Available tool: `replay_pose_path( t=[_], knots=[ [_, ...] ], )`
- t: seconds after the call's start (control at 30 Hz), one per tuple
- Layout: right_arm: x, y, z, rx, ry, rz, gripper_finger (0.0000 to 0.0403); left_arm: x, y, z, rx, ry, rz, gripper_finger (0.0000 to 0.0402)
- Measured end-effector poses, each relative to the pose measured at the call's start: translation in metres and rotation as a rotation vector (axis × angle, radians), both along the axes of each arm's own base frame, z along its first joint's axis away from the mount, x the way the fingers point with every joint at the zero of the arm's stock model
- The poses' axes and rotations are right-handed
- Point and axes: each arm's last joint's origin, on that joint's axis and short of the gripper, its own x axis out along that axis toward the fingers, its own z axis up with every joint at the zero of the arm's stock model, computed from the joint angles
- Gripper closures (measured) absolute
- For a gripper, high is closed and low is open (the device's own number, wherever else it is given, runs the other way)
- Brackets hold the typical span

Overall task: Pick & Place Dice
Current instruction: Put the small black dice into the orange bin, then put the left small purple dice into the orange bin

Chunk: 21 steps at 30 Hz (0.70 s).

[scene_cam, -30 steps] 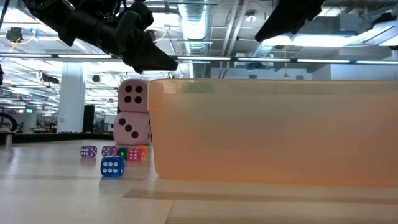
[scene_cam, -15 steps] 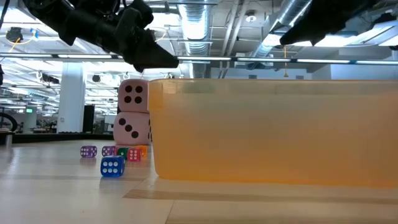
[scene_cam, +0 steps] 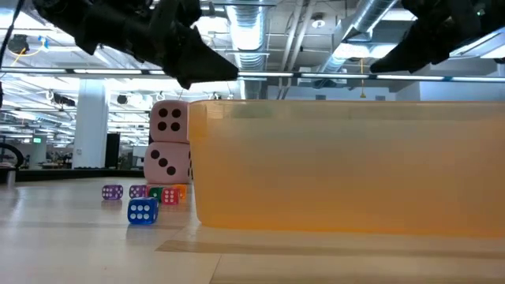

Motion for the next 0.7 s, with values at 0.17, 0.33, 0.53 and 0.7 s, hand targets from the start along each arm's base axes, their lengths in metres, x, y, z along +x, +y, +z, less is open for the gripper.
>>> replay_pose_path(
  t=[0.17, 0.33, 0.53, 0.7],
  knots=[
    [-0.001, -0.001, 0.0, -0.045, 0.012, 0.014, 0.0403, 0.023, -0.003, -0.007, 0.005, 0.041, 0.001, 0.035],
    [-0.002, -0.001, -0.002, -0.05, 0.041, 0.023, 0.0403, 0.033, -0.004, -0.013, 0.008, 0.101, 0.003, 0.035],
    [-0.002, -0.001, -0.002, -0.05, 0.044, 0.022, 0.0403, 0.035, -0.004, -0.014, -0.018, 0.104, 0.01, 0.033],
    [-0.002, -0.001, -0.002, -0.049, 0.043, 0.022, 0.0403, 0.035, -0.006, -0.015, -0.042, 0.108, -0.057, 0.0296]
  ],
)
